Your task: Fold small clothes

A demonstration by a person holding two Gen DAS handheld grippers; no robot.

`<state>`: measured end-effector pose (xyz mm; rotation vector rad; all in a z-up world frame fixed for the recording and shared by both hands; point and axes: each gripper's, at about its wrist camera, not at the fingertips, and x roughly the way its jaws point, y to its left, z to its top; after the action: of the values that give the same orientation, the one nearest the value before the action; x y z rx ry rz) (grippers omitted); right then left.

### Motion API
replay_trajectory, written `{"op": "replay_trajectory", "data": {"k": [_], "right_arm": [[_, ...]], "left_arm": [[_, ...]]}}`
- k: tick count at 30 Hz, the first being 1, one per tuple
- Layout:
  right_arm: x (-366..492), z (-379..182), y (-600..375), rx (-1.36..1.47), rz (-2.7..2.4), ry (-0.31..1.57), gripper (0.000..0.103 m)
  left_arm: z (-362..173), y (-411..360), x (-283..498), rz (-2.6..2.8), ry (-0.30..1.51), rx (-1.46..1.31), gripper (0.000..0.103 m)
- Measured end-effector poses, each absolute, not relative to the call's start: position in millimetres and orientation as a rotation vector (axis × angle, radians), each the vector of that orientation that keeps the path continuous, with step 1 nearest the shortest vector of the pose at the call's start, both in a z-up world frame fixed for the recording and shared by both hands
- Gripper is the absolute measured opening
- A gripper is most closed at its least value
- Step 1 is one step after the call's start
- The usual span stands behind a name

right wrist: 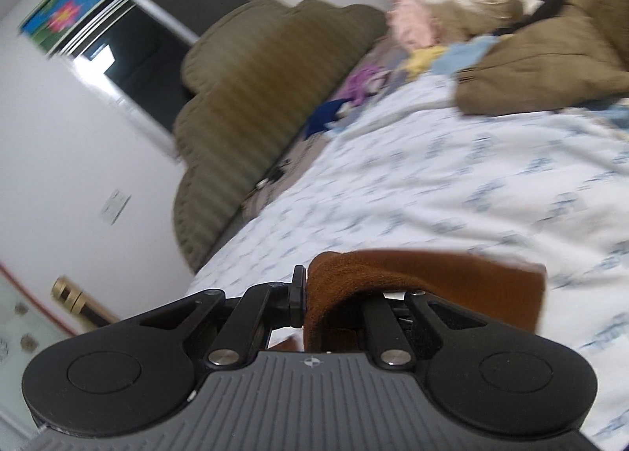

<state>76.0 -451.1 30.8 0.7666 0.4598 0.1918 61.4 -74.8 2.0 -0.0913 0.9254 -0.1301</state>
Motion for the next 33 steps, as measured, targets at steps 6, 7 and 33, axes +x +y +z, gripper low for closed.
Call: {"op": "replay_trajectory", "data": {"k": [6, 7, 33], "right_arm": [[90.5, 47.4, -348.5, 0.606, 0.277, 0.493, 0.013], [94.7, 45.9, -328.6, 0.591, 0.304, 0.511, 0.013], [92.7, 5.5, -18.9, -0.39, 0.393, 0.92, 0.072]], "left_arm": [[14.2, 27.7, 36.4, 0.032, 0.864, -0.154, 0.103], [15.0, 41.3, 31.7, 0.058, 0.856, -0.15, 0.103], [-13.0, 177.5, -8.9, 0.087, 0.823, -0.259, 0.103]]}}
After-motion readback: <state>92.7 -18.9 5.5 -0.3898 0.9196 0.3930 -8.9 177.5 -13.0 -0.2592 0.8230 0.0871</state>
